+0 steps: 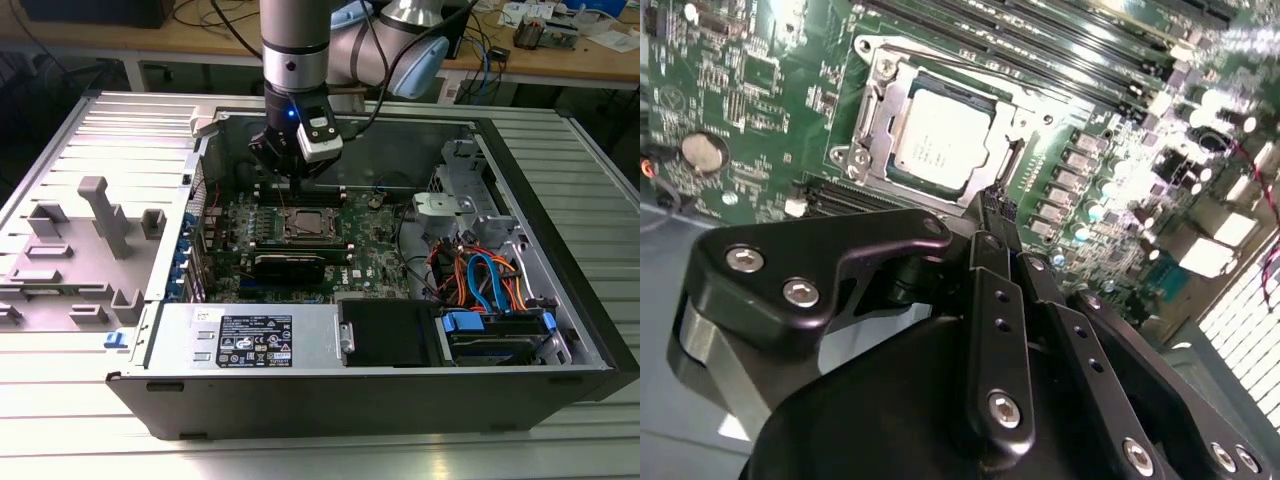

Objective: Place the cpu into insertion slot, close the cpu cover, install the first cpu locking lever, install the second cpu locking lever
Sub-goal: 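Install the first cpu locking lever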

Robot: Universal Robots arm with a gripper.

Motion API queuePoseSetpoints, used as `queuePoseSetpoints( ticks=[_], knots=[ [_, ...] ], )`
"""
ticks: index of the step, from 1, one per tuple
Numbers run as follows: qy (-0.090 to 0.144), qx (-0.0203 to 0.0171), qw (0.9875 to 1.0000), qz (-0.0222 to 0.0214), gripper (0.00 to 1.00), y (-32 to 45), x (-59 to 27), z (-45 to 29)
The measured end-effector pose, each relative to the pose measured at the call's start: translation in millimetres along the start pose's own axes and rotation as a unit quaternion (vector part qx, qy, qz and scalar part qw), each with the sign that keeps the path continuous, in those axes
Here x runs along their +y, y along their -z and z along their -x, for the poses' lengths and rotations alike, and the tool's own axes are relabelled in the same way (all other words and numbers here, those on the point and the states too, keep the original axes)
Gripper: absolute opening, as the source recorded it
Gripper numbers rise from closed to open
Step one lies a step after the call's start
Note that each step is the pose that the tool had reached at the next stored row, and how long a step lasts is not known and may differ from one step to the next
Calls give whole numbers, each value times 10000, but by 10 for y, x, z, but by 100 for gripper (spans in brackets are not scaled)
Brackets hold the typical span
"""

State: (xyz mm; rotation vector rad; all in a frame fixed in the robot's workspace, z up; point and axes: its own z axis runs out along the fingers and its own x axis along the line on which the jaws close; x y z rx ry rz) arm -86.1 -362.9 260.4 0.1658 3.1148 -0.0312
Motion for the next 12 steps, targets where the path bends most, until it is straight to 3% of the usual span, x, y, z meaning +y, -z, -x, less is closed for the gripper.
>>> queuePoseSetpoints(
  ticks=[3,5,12],
  knots=[
    [253,-5,9997,6,11,-1,-2,-16],
    [267,-5,9996,8,11,0,-9,-71],
    [284,-5,9996,8,11,0,-10,-78]
  ],
)
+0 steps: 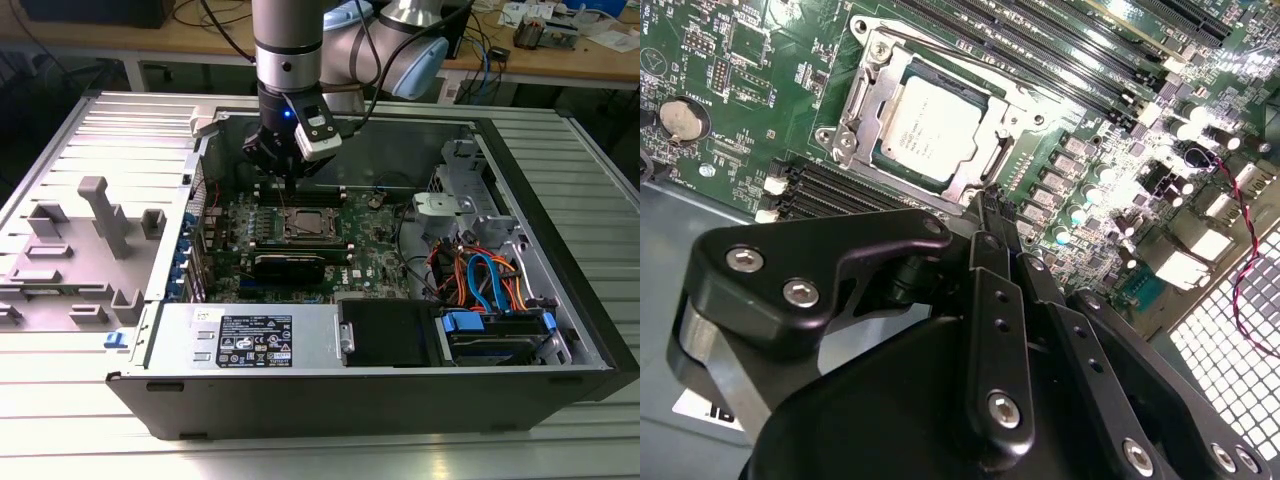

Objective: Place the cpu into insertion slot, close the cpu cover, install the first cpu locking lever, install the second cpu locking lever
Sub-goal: 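Install the first cpu locking lever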

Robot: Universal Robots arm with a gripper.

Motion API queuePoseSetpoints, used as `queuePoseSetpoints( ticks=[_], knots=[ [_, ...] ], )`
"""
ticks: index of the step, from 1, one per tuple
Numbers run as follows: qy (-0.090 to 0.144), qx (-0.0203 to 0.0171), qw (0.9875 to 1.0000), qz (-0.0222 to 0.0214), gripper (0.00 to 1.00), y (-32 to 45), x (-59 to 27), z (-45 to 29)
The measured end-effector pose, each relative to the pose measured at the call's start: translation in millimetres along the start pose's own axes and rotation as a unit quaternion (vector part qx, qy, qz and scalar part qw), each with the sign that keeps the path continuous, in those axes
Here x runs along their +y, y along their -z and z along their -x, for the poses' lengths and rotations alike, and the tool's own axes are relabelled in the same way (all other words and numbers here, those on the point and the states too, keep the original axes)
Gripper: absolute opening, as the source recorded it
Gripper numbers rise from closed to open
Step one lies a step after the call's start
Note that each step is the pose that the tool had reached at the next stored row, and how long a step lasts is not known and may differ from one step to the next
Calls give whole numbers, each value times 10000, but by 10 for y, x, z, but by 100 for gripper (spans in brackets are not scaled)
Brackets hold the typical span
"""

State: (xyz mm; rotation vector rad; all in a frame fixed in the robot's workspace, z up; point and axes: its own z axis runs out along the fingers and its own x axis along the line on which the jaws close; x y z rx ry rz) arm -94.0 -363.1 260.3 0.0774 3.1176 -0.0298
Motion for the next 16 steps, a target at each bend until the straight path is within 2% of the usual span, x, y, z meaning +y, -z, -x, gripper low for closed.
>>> queuePoseSetpoints(
  ticks=[8,13,16],
  knots=[
    [23,-1,10000,1,11,0,0,0],
    [289,-5,9996,9,11,0,0,-10],
    [523,-10,9986,14,11,0,-1,-15]
  ],
)
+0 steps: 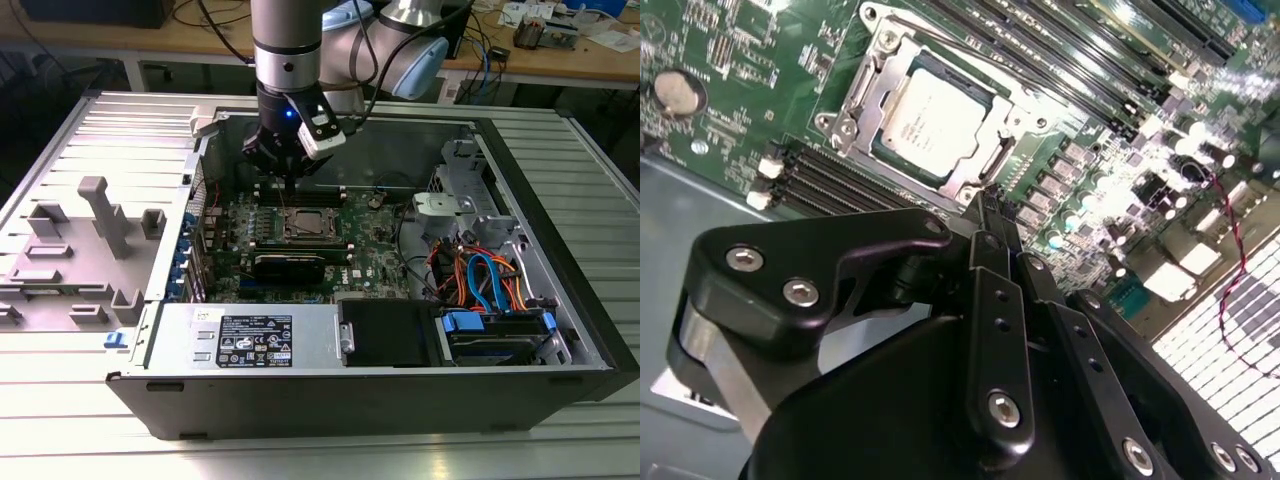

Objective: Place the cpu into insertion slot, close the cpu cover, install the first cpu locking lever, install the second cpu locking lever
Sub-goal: 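Install the first cpu locking lever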

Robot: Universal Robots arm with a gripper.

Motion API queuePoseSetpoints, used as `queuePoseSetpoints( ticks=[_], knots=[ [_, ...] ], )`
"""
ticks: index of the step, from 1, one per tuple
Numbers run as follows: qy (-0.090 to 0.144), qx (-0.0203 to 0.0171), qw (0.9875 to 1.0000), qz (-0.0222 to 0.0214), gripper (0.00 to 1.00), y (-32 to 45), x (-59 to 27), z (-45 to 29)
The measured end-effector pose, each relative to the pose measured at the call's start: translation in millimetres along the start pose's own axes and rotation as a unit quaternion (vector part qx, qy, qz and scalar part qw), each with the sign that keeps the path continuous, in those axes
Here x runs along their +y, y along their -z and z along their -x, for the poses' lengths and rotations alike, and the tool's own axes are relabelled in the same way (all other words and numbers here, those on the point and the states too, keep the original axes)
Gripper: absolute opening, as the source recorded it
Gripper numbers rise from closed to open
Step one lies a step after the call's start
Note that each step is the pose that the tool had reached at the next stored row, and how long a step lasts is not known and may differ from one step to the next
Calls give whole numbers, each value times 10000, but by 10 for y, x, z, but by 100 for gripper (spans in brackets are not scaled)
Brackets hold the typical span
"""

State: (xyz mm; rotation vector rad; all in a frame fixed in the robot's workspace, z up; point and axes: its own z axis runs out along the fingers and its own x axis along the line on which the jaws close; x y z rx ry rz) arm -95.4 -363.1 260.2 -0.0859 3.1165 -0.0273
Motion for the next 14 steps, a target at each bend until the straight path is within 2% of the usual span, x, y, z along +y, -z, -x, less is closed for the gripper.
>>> queuePoseSetpoints(
  ticks=[3,8,10,14],
  knots=[
    [74,-1,10000,2,11,1,1,-31],
    [119,-2,9999,5,11,4,8,-144],
    [126,-2,9999,5,11,14,8,-152],
    [127,-3,9999,14,11,90,7,-154]
  ],
)
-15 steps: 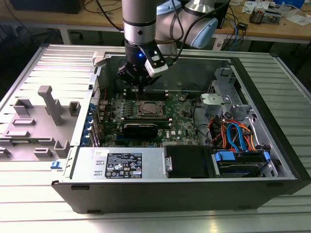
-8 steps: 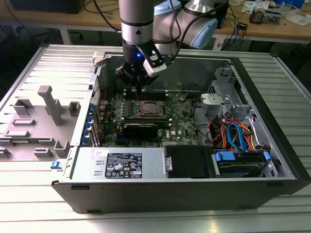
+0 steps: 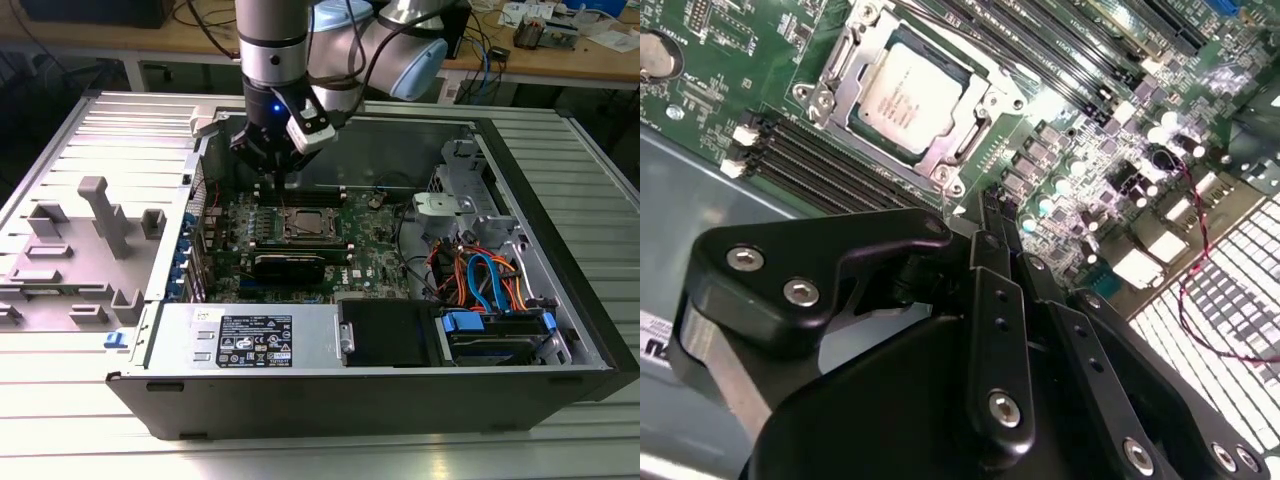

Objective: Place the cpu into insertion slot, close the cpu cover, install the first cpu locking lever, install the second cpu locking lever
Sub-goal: 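Install the first cpu locking lever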

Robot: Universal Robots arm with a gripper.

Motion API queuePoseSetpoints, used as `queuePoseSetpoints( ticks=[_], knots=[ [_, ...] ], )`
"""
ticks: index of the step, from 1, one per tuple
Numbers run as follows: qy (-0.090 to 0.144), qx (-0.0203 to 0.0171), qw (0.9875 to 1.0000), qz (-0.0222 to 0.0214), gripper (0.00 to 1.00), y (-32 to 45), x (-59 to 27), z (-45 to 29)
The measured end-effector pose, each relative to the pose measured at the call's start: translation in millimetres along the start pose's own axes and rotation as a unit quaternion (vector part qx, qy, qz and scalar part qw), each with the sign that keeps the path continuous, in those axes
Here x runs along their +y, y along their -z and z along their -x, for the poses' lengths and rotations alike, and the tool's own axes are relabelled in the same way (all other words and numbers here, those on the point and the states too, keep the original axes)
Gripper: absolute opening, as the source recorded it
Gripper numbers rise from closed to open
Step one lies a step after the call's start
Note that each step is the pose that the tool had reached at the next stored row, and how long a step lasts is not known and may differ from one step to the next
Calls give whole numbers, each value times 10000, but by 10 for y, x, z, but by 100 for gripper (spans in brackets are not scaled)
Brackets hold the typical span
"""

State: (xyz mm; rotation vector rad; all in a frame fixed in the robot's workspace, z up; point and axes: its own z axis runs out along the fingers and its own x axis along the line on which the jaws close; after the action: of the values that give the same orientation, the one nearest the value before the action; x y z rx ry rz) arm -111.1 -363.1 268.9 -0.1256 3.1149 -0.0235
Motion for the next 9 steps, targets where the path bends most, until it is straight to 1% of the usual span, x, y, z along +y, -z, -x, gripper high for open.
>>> queuePoseSetpoints(
  ticks=[2,3,8,9],
  knots=[
    [-2,-1,10000,8,11,12,-1,-8],
    [0,-2,10000,8,11,13,0,-51],
    [25,-2,10000,8,11,17,12,-191],
    [32,-2,10000,8,11,17,16,-192]
  ],
)
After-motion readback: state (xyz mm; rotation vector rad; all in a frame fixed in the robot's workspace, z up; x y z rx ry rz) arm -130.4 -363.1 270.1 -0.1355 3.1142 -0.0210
